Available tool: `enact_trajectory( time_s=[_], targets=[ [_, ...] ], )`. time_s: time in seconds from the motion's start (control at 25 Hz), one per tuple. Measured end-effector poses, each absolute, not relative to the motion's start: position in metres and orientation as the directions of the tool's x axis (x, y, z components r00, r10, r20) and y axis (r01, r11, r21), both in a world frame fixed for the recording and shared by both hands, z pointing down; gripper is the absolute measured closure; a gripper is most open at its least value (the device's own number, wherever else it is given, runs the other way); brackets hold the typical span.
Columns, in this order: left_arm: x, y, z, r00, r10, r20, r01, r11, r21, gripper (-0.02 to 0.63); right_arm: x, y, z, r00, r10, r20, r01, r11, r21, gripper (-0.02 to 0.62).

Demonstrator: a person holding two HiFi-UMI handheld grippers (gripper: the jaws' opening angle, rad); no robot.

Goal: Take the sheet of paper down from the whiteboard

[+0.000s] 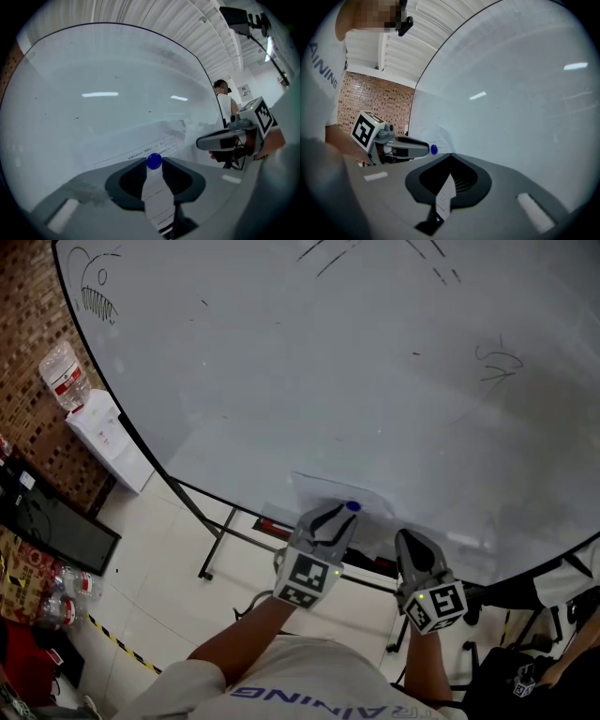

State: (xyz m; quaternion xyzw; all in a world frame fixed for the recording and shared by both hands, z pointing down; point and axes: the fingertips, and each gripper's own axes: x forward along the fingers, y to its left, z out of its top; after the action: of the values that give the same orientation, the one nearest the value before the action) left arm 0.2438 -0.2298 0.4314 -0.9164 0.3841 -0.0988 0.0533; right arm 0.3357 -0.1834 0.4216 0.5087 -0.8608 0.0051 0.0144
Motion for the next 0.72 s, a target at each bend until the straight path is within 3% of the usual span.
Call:
enact_trajectory(
  time_s=[0.16, 0.72],
  targets=[
    [0.254, -0.234, 0.433, 0.663, -0.733, 0.155, -0.709, -0.68, -0.184, 0.395, 0.336, -0.18, 0.423, -0.485, -0.874, 0.035, -0.875, 0.485, -0.004, 0.589],
    [0.259, -0.235, 0.441, 0.499, -0.854, 0.151, -0.838, -0.519, -0.167, 0.431, 0.335, -0.176, 0.419, -0.509, -0.86, 0.034, -0.861, 0.509, 0.008, 0.589]
  ],
)
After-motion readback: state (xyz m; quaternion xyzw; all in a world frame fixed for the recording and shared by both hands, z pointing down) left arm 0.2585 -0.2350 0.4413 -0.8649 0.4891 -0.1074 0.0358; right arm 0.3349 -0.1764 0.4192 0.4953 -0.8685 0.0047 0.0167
